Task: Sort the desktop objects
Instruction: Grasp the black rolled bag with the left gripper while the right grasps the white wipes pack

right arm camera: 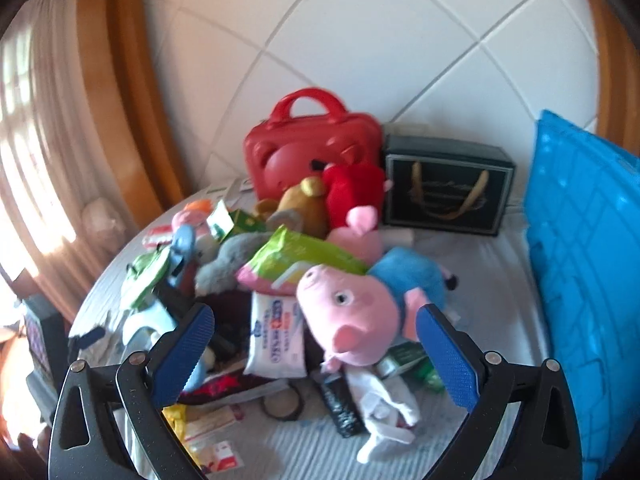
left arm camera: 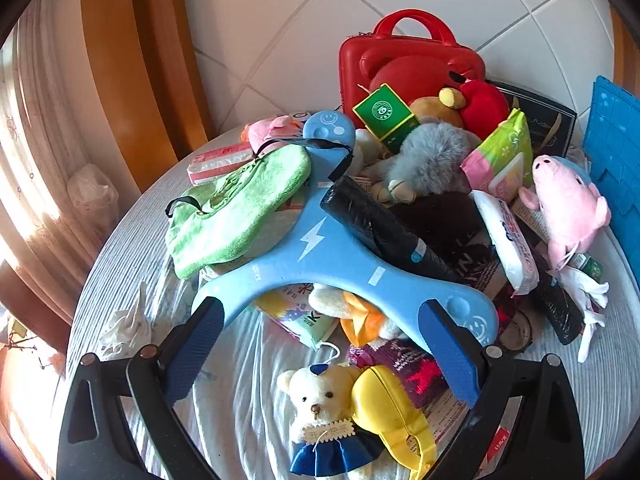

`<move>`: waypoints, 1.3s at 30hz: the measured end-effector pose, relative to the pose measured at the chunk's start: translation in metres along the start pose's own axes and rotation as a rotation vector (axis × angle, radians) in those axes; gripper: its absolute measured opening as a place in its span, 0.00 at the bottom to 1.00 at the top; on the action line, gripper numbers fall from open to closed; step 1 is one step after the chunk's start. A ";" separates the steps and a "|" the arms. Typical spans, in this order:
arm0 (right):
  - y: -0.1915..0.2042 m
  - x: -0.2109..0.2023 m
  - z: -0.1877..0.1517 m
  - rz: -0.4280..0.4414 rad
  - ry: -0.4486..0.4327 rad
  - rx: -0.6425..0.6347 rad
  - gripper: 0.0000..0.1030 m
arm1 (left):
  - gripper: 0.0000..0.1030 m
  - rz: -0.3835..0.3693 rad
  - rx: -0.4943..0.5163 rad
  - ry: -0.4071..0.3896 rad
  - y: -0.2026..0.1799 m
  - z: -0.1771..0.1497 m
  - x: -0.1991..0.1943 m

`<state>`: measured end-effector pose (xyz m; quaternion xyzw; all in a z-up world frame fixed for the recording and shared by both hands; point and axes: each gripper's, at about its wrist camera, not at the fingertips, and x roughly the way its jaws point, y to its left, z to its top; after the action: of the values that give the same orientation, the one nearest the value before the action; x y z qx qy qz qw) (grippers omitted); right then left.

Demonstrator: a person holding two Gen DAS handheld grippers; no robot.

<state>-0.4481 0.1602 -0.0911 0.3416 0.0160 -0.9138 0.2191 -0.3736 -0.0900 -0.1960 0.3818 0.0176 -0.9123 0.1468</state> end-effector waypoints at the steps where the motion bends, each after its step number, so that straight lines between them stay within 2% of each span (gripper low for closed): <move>1: 0.010 0.014 -0.003 0.022 0.029 -0.029 0.99 | 0.96 -0.007 -0.013 0.005 0.001 0.002 0.002; 4: 0.029 0.057 -0.011 0.116 0.124 -0.059 0.99 | 0.96 -0.022 -0.006 0.008 -0.001 0.011 0.009; 6: 0.033 0.087 -0.016 0.162 0.193 -0.031 0.99 | 0.96 -0.011 0.014 0.006 -0.003 0.016 0.011; 9: 0.032 0.129 -0.024 0.214 0.282 0.025 0.93 | 0.96 -0.010 0.010 0.004 0.001 0.019 0.012; 10: 0.031 0.139 -0.027 0.212 0.304 0.030 0.90 | 0.96 -0.008 0.006 0.008 0.002 0.020 0.014; 13: 0.031 0.165 -0.032 0.153 0.345 0.011 0.90 | 0.96 -0.021 -0.001 0.026 0.003 0.021 0.021; 19: 0.034 0.195 -0.035 0.113 0.392 -0.010 0.89 | 0.96 -0.081 0.021 0.015 -0.008 0.036 0.034; 20: 0.033 0.195 -0.036 0.116 0.390 -0.002 0.87 | 0.96 -0.087 0.020 0.014 -0.010 0.039 0.038; 22: 0.030 0.195 -0.036 0.118 0.391 0.003 0.69 | 0.96 -0.116 0.009 0.024 -0.014 0.044 0.047; 24: 0.023 0.197 -0.038 0.130 0.402 0.026 0.63 | 0.96 -0.131 -0.001 0.046 -0.018 0.047 0.060; 27: 0.019 0.195 -0.040 0.134 0.404 0.037 0.61 | 0.96 -0.157 -0.033 0.086 -0.019 0.048 0.078; 30: 0.018 0.196 -0.041 0.129 0.403 0.028 0.61 | 0.96 -0.138 -0.022 0.076 -0.027 0.052 0.087; 31: 0.018 0.197 -0.042 0.129 0.404 0.030 0.61 | 0.94 -0.143 -0.012 0.064 -0.031 0.056 0.088; 33: 0.017 0.200 -0.043 0.125 0.408 0.036 0.61 | 0.84 -0.154 0.009 0.058 -0.036 0.062 0.092; 35: 0.019 0.203 -0.045 0.116 0.416 0.030 0.61 | 0.61 -0.161 0.029 0.051 -0.040 0.069 0.095; 37: 0.022 0.205 -0.046 0.106 0.425 0.011 0.59 | 0.46 -0.202 0.045 0.047 -0.040 0.073 0.092; 39: 0.022 0.202 -0.047 0.098 0.421 0.004 0.52 | 0.43 -0.240 0.046 0.051 -0.038 0.071 0.085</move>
<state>-0.5460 0.0703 -0.2524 0.5258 0.0428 -0.8105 0.2545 -0.4902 -0.0856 -0.2082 0.4034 0.0457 -0.9135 0.0274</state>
